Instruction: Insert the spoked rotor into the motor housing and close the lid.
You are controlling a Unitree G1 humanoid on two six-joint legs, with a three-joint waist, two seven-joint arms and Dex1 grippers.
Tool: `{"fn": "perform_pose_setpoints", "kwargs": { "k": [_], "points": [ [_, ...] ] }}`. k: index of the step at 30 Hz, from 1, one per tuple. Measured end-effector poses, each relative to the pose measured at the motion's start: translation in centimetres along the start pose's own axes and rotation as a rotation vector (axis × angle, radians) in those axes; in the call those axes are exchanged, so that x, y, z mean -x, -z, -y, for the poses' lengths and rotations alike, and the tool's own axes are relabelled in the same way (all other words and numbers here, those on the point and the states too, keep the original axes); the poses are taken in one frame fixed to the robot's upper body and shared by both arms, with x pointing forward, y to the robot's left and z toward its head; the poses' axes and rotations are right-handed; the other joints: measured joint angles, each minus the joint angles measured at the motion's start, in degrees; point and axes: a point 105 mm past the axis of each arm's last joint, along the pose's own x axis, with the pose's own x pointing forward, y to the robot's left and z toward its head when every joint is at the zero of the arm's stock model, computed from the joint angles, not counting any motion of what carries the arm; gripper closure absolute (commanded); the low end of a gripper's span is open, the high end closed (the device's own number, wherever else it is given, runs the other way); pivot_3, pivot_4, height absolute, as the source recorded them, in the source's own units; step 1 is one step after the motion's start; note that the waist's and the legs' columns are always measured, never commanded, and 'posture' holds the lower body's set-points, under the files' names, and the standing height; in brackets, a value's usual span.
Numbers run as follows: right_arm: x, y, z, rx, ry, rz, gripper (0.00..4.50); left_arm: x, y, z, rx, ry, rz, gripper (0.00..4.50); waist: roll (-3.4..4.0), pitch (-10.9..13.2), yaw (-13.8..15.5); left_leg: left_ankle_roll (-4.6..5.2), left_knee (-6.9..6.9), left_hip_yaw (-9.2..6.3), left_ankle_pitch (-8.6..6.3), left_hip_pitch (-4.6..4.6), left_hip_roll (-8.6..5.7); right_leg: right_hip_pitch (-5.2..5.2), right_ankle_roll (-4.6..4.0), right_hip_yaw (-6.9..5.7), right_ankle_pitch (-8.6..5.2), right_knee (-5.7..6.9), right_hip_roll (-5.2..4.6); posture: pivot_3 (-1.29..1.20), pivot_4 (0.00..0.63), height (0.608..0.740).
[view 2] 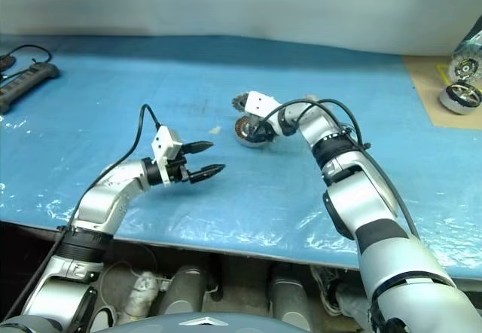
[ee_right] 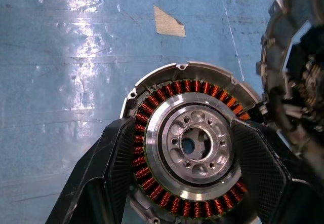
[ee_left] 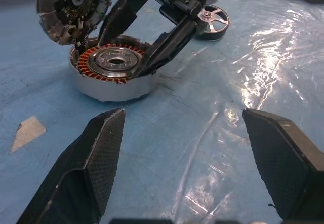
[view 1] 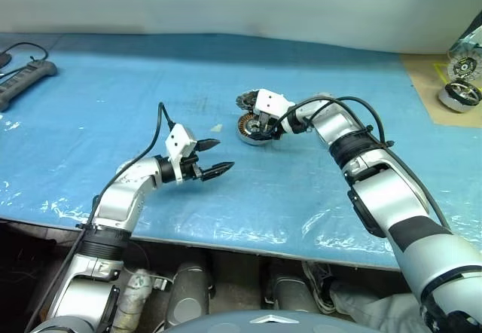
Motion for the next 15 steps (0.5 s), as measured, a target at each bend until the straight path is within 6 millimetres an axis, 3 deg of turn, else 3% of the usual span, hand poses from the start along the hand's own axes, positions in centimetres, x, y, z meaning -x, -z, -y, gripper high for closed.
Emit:
{"fn": "perform_pose_setpoints", "kwargs": {
  "k": [7,15],
  "points": [
    [0.3,-0.1,-0.8,0.029,-0.098,0.032,1.3,0.5,0.5,0.8,0.0,-0.019,-0.008,0.49,0.01,0.0,-0.1,0.0,0.11,-0.01,0.0,0.07,0.26,-0.06,-0.21,-0.18,-0.13,0.43,0.07,0.0,0.15,0.74],
    [1.5,-4.5,0.2,-0.115,-0.155,0.216,1.3,0.1,0.9,1.8,-0.014,0.028,-0.029,0.49,0.05,0.0,-0.1,-0.06,0.09,0.0,0.06,0.06,0.34,-0.12,-0.34,-0.23,-0.21,0.49,0.12,0.0,0.15,0.74]
  ]
}}
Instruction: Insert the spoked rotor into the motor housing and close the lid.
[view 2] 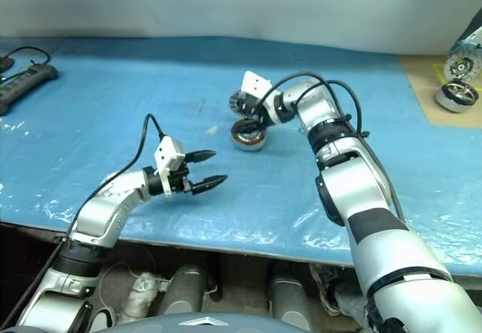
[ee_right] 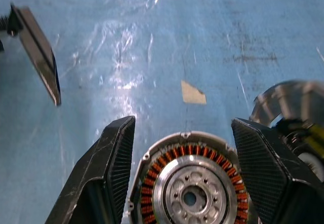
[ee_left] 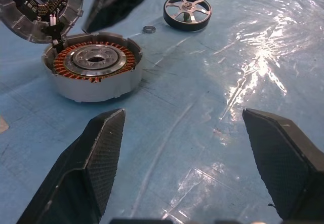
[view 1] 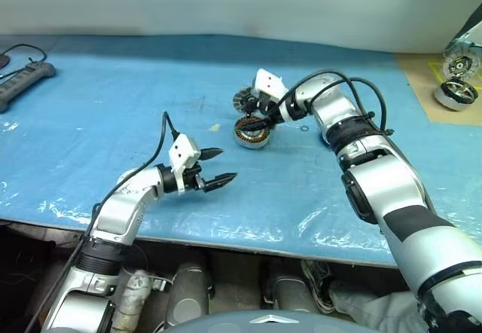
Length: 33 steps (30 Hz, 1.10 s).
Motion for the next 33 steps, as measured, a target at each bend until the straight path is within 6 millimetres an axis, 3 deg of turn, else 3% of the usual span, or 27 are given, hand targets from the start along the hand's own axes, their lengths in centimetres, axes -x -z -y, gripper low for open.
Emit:
{"fn": "perform_pose_setpoints", "kwargs": {
  "k": [3,9,21,33],
  "points": [
    [-0.1,0.4,-0.8,0.037,-0.05,-0.021,1.3,0.0,0.0,0.1,0.0,0.002,0.0,0.49,0.0,0.0,0.2,0.0,-0.01,0.0,0.0,-0.02,0.0,0.02,-0.03,-0.05,-0.02,-0.02,-0.01,0.0,0.15,0.74],
    [-0.2,5.4,-2.8,0.133,-0.11,-0.176,1.3,0.1,0.0,0.0,-0.002,0.002,-0.007,0.49,0.01,0.0,0.1,0.0,0.01,0.0,0.01,-0.08,0.0,-0.04,-0.04,-0.07,-0.02,0.02,-0.02,0.0,0.15,0.74],
    [-0.5,5.0,-2.4,0.217,-0.074,-0.192,1.3,-0.2,0.3,0.5,-0.012,0.032,-0.025,0.49,0.03,0.0,0.0,-0.08,0.0,0.01,0.05,-0.11,0.15,-0.12,-0.06,-0.06,-0.04,0.04,0.11,0.0,0.15,0.74],
    [-0.6,5.8,-2.0,0.271,-0.034,-0.249,1.3,-0.4,0.6,0.8,-0.026,0.04,-0.036,0.49,0.03,0.0,0.0,-0.08,0.0,0.01,0.06,-0.11,0.15,-0.13,-0.06,-0.06,-0.04,0.05,0.11,0.0,0.15,0.74]
  ]
}}
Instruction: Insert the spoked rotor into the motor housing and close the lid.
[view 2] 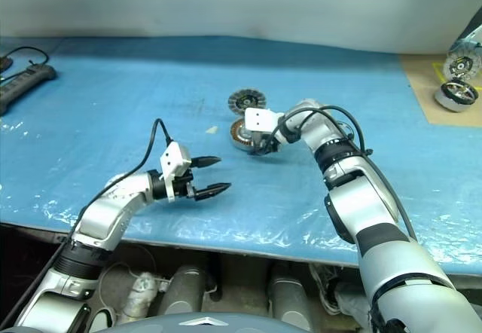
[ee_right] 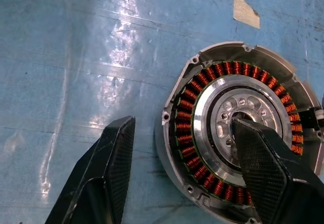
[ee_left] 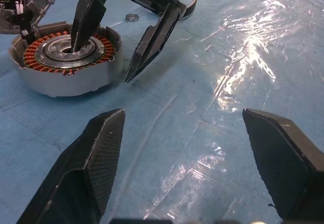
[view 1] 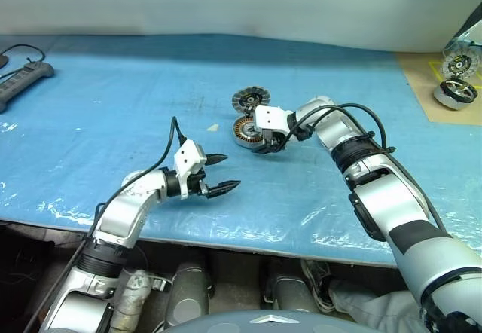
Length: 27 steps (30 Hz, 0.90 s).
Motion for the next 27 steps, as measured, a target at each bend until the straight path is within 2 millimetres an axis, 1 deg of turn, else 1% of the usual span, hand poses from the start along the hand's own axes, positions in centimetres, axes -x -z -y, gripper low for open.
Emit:
{"fn": "perform_pose_setpoints", "kwargs": {
  "k": [3,6,8,9,14,16,19,24,26,27],
  "points": [
    [-0.1,0.3,-0.2,0.076,0.007,-0.035,1.3,0.0,0.0,0.0,-0.002,0.0,0.001,0.49,0.0,0.0,0.0,0.0,0.0,0.0,0.0,0.04,0.0,0.03,0.0,0.0,0.0,0.0,0.0,0.0,0.15,0.74],
    [-0.2,0.3,-0.4,0.124,0.013,-0.045,1.92,-0.1,0.0,0.0,-0.002,0.002,0.003,0.45,0.0,0.0,0.0,0.0,0.0,0.0,0.0,0.14,0.0,0.14,0.0,0.0,0.0,-0.01,0.0,0.0,0.15,0.74],
    [-0.1,0.4,-0.6,0.152,0.007,-0.053,2.56,-0.2,0.0,0.2,0.001,0.006,0.004,0.45,-0.01,0.0,0.1,0.0,-0.01,0.0,0.0,0.23,0.0,0.24,0.0,0.0,0.0,-0.06,0.0,0.0,0.15,0.74],
    [0.0,0.3,-0.8,0.166,0.0,-0.049,2.65,-0.2,0.2,0.3,0.007,0.006,0.002,0.45,-0.03,0.0,0.0,0.0,-0.01,0.0,-0.01,0.35,0.0,0.37,0.0,0.0,0.0,-0.09,0.0,0.0,0.15,0.74],
    [0.1,0.0,-1.2,0.111,0.038,-0.049,2.66,-1.0,0.4,0.9,0.019,0.032,0.005,0.45,-0.04,0.0,0.0,-0.05,-0.07,0.0,0.02,0.52,0.01,0.47,0.01,0.02,-0.01,-0.09,0.01,0.0,0.15,0.74],
    [0.7,0.1,-1.8,0.07,0.045,-0.041,2.66,-1.5,0.1,1.0,0.013,0.043,0.015,0.45,-0.04,0.0,0.4,-0.08,-0.13,0.0,0.04,0.5,0.02,0.49,0.02,0.01,-0.01,-0.14,0.02,0.0,0.15,0.74],
    [1.3,-0.2,-3.6,0.036,0.019,-0.021,2.66,-1.6,-0.2,0.8,0.003,0.051,0.019,0.45,-0.04,0.0,0.5,-0.06,-0.19,0.0,0.03,0.47,0.0,0.49,0.02,0.01,-0.01,-0.29,0.02,0.0,0.15,0.74],
    [2.5,-1.0,-7.9,-0.048,-0.064,0.008,2.66,-1.6,0.1,1.0,0.01,0.076,0.009,0.45,-0.04,0.0,1.0,-0.07,-0.41,0.0,0.03,0.48,-0.01,0.46,0.03,0.0,-0.02,-0.36,0.02,0.0,0.15,0.74],
    [2.5,-1.4,-8.8,-0.088,-0.077,0.002,2.66,-1.7,0.1,1.1,0.012,0.088,0.006,0.45,-0.04,0.0,0.9,-0.13,-0.43,0.0,0.07,0.55,0.0,0.47,0.03,0.0,-0.02,-0.34,0.04,0.0,0.15,0.74],
    [2.6,-1.4,-9.0,-0.107,-0.076,-0.003,2.66,-1.7,0.0,1.1,0.011,0.094,0.003,0.45,-0.04,0.0,0.9,-0.17,-0.45,0.0,0.09,0.59,0.0,0.48,0.03,0.01,-0.03,-0.34,0.04,0.0,0.15,0.74]
  ]
}}
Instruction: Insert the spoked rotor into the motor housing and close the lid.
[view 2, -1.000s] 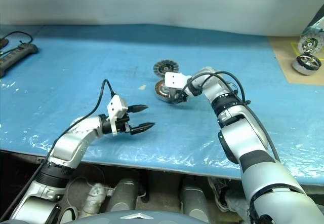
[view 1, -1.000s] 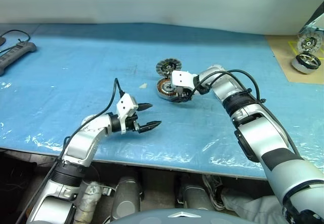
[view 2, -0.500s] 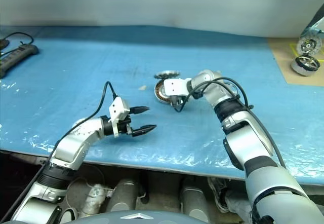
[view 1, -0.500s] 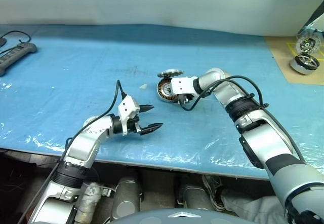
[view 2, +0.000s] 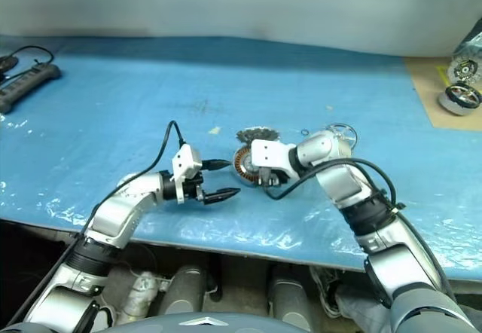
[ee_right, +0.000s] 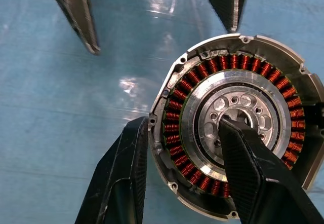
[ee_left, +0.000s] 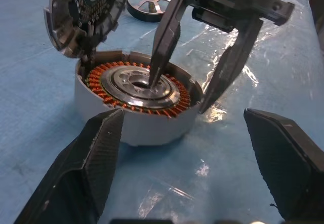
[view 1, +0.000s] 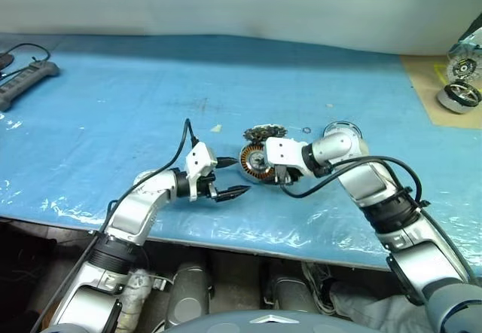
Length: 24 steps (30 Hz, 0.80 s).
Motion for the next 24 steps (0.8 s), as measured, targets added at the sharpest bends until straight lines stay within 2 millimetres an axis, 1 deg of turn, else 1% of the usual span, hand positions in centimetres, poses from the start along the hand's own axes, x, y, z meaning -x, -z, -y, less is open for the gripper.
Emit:
{"fn": "perform_pose_setpoints", "kwargs": {
  "k": [3,6,8,10,12,14,16,17,20,22,24],
  "points": [
    [-0.2,0.0,0.0,-0.054,0.012,-0.014,2.66,-0.2,-0.5,-0.1,-0.013,0.026,-0.003,0.45,0.0,0.0,0.0,-0.08,-0.01,0.0,0.05,0.18,0.0,0.15,0.02,0.01,-0.01,0.0,-0.02,0.0,0.15,0.74],
    [-0.7,-0.4,0.4,-0.117,0.035,-0.005,2.66,-0.3,-0.9,-0.3,-0.02,0.028,-0.006,0.45,-0.01,0.0,-0.2,-0.12,-0.06,0.0,0.07,0.46,-0.02,0.31,0.05,0.01,-0.03,0.0,-0.08,0.0,0.15,0.74],
    [-0.8,-0.4,0.5,-0.116,0.043,-0.006,2.66,-0.3,-1.0,-0.4,-0.023,0.028,-0.005,0.45,-0.01,0.0,-0.3,-0.17,-0.13,0.0,0.1,0.51,-0.02,0.31,0.05,0.01,-0.03,0.0,-0.08,0.0,0.15,0.74],
    [-0.9,-0.4,0.5,-0.071,0.046,-0.013,2.66,-0.3,-0.9,-0.3,-0.02,0.028,-0.007,0.45,-0.01,0.0,-0.4,-0.24,-0.25,0.01,0.14,0.52,-0.02,0.28,0.04,0.01,-0.03,-0.01,-0.08,0.0,0.15,0.74],
    [-0.8,-0.3,0.2,-0.006,0.046,-0.019,1.94,-0.2,-0.7,-0.1,-0.013,0.027,-0.007,0.45,0.0,0.0,-0.4,-0.29,-0.37,0.02,0.17,0.51,-0.04,0.25,0.03,0.0,-0.03,-0.07,-0.08,0.0,0.15,0.74],
    [-0.6,0.0,0.1,0.036,0.041,-0.03,1.35,-0.1,-0.2,0.0,0.001,0.024,-0.012,0.45,-0.01,0.0,-0.4,-0.29,-0.41,0.04,0.17,0.46,-0.05,0.2,0.02,0.0,-0.03,-0.11,-0.08,0.0,0.15,0.74],
    [-0.4,0.2,0.0,0.04,0.031,-0.033,0.67,-0.1,-0.1,0.1,0.006,0.022,-0.015,0.45,-0.01,0.0,-0.3,-0.28,-0.41,0.04,0.17,0.43,-0.05,0.19,0.02,-0.01,-0.03,-0.15,-0.08,0.0,0.15,0.74],
    [-0.4,0.1,0.0,0.011,0.024,-0.023,0.33,-0.1,-0.1,0.0,0.008,0.021,-0.016,0.45,-0.01,0.0,-0.4,-0.28,-0.41,0.05,0.17,0.43,-0.06,0.19,0.02,-0.01,-0.03,-0.15,-0.08,0.0,0.15,0.74],
    [-0.3,-0.7,0.5,-0.1,0.023,0.024,0.33,-0.1,-0.2,0.0,0.007,0.02,-0.014,0.45,0.0,0.0,-0.5,-0.28,-0.41,0.05,0.17,0.42,-0.06,0.18,0.01,-0.01,-0.02,-0.14,-0.08,0.0,0.15,0.74],
    [0.7,-1.3,1.0,-0.174,0.034,0.072,0.33,-0.2,-0.2,0.0,0.005,0.02,-0.013,0.45,0.0,0.0,-0.4,-0.28,-0.41,0.05,0.17,0.42,-0.05,0.18,0.0,-0.01,-0.02,-0.14,-0.08,0.0,0.15,0.74],
    [1.7,-2.0,1.0,-0.197,0.038,0.107,0.33,-0.1,-0.2,0.0,0.005,0.019,-0.014,0.45,0.0,0.0,-0.3,-0.27,-0.43,0.05,0.17,0.42,-0.06,0.18,0.0,-0.01,-0.03,-0.16,-0.08,0.0,0.15,0.74]
  ]
}}
